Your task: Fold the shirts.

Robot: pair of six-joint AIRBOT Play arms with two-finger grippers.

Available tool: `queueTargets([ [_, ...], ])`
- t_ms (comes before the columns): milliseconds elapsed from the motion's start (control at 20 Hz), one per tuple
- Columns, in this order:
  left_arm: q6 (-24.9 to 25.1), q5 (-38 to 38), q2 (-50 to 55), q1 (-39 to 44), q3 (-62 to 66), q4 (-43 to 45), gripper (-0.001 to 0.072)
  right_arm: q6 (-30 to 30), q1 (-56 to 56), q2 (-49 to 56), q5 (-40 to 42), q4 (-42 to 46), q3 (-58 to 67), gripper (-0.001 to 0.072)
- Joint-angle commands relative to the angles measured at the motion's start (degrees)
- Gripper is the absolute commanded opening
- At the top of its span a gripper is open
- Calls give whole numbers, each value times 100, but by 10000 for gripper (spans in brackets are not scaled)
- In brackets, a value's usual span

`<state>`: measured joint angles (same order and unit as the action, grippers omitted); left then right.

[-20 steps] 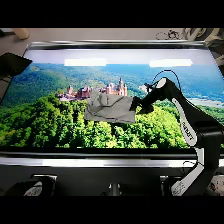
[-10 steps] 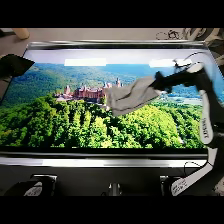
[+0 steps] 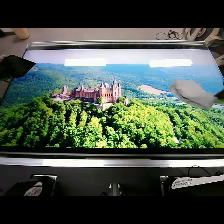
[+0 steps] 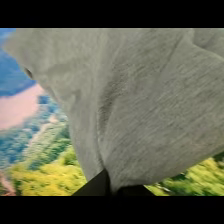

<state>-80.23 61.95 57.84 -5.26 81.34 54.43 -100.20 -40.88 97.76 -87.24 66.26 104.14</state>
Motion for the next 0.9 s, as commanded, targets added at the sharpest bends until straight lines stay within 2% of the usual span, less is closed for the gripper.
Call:
queueTargets([
  [0,2,11,-15,0,0,-2,21,-315,-442,-96,-645,1532,-509,21],
  [100,2,15,-15,0,0,0,21,-555,-608,-293,-529,1869,-1268,22],
  [250,4,15,-13,0,0,0,21,-883,-874,-898,186,2081,-2627,22],
  [450,2,-2,-11,0,0,0,21,-892,-901,-1274,522,2404,-3882,20],
  [600,2,4,-15,0,2,-2,21,-887,-901,-1335,647,2660,-4389,20],
  [700,2,4,-15,0,2,-2,21,-682,-901,-1370,612,2990,-4439,20],
  [850,4,2,-13,-2,2,-2,21,-793,-901,-1506,708,3283,-4439,22],
])
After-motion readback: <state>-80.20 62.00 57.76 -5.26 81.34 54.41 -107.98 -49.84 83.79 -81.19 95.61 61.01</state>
